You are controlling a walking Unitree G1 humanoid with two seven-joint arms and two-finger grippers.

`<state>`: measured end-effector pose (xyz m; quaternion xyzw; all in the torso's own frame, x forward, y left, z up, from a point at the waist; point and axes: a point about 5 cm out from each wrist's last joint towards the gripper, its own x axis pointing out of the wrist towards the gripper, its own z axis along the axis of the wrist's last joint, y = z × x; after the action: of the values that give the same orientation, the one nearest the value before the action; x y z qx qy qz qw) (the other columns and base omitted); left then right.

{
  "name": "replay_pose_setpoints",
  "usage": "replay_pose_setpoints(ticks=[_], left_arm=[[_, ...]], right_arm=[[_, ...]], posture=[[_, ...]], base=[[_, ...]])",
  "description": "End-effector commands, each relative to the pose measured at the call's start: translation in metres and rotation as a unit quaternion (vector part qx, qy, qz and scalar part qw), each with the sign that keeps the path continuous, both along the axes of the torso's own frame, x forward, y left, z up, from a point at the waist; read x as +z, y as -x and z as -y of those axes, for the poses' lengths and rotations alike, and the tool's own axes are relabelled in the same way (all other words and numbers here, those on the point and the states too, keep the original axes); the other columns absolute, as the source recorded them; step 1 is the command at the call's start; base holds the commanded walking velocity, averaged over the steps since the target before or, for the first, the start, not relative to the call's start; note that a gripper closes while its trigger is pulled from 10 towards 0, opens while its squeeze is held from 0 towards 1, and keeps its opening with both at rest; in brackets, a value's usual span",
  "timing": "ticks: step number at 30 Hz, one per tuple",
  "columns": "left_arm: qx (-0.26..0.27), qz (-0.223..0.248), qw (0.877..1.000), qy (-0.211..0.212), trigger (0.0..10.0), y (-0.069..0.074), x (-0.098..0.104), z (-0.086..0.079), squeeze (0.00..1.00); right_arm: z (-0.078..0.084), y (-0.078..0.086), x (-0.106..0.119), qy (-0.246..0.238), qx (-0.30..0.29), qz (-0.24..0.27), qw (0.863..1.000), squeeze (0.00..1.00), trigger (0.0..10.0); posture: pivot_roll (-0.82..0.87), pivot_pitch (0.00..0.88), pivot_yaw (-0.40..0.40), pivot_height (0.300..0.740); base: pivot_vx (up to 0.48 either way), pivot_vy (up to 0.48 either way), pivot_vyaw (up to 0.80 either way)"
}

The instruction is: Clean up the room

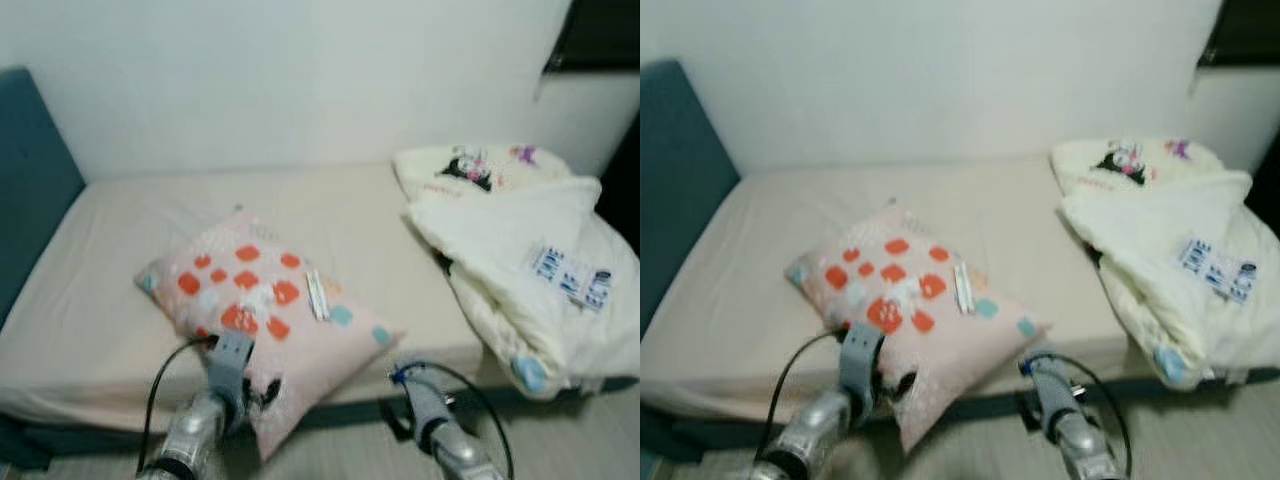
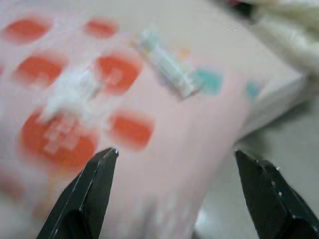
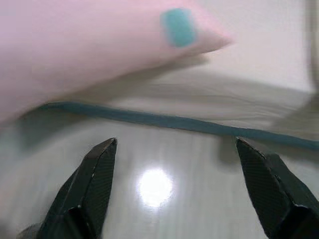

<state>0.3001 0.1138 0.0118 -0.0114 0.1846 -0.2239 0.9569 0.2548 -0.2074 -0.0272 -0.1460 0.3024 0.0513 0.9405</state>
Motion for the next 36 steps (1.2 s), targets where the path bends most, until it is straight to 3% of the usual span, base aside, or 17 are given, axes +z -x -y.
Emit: replay_pose_setpoints(ticks=[1,3,9,12,19,20,28,33,36], left_arm=[[0.008,0.003,1.0,0.004,10.0,-0.001,0.001,-0.005,0.0],[0.018,0.028,0.999,0.028,10.0,-0.011,0.014,-0.005,0.0],[0.015,0.018,0.999,0.049,10.0,-0.012,0.014,-0.002,0.0],[-0.021,0.007,0.997,0.076,10.0,-0.007,0.012,0.008,0.0],[-0.063,-0.011,0.996,0.056,10.0,0.002,0.003,0.021,0.0],[-0.062,-0.032,0.997,0.037,10.0,0.007,-0.004,0.025,0.0],[-0.034,-0.073,0.997,0.02,10.0,0.016,-0.017,0.026,0.0],[0.025,-0.058,0.995,0.075,10.0,0.005,-0.006,0.03,0.0],[0.031,-0.054,0.993,0.097,10.0,0.001,-0.002,0.033,0.0]], right_arm=[[-0.006,-0.005,0.003,-0.008,0.001,0.009,1.0,0.0,10.0],[-0.005,-0.005,0.004,-0.007,-0.001,0.016,1.0,0.0,10.0],[-0.005,-0.006,0.006,-0.007,-0.003,0.022,1.0,0.0,10.0],[-0.001,-0.007,0.007,-0.008,-0.016,0.029,0.999,0.0,10.0],[0.003,-0.011,0.012,-0.006,-0.023,0.039,0.999,0.0,10.0],[0.002,-0.012,0.013,-0.005,-0.021,0.041,0.999,0.0,10.0],[0.0,-0.013,0.014,-0.004,-0.018,0.043,0.999,0.0,10.0],[-0.001,-0.014,0.016,-0.004,-0.013,0.051,0.999,0.0,10.0],[-0.001,-0.015,0.017,-0.005,-0.013,0.056,0.998,0.0,10.0]], posture=[[-0.21,0.0,0.028,0.74],[-0.21,0.0,0.029,0.74],[-0.21,0.0,0.033,0.74],[-0.21,0.0,0.032,0.74],[-0.2,0.0,0.029,0.74],[-0.2,0.0,0.027,0.74],[-0.2,0.0,0.026,0.74],[-0.21,0.0,0.021,0.74],[-0.21,0.0,0.019,0.74]], base=[[0.472,0.0,0.0],[0.465,0.0,0.0],[0.366,0.0,0.0],[0.0,0.0,0.0],[0.0,0.0,0.0],[0.0,-0.48,0.0],[0.0,-0.293,0.0],[0.0,0.0,0.0],[0.0,0.0,0.0]])
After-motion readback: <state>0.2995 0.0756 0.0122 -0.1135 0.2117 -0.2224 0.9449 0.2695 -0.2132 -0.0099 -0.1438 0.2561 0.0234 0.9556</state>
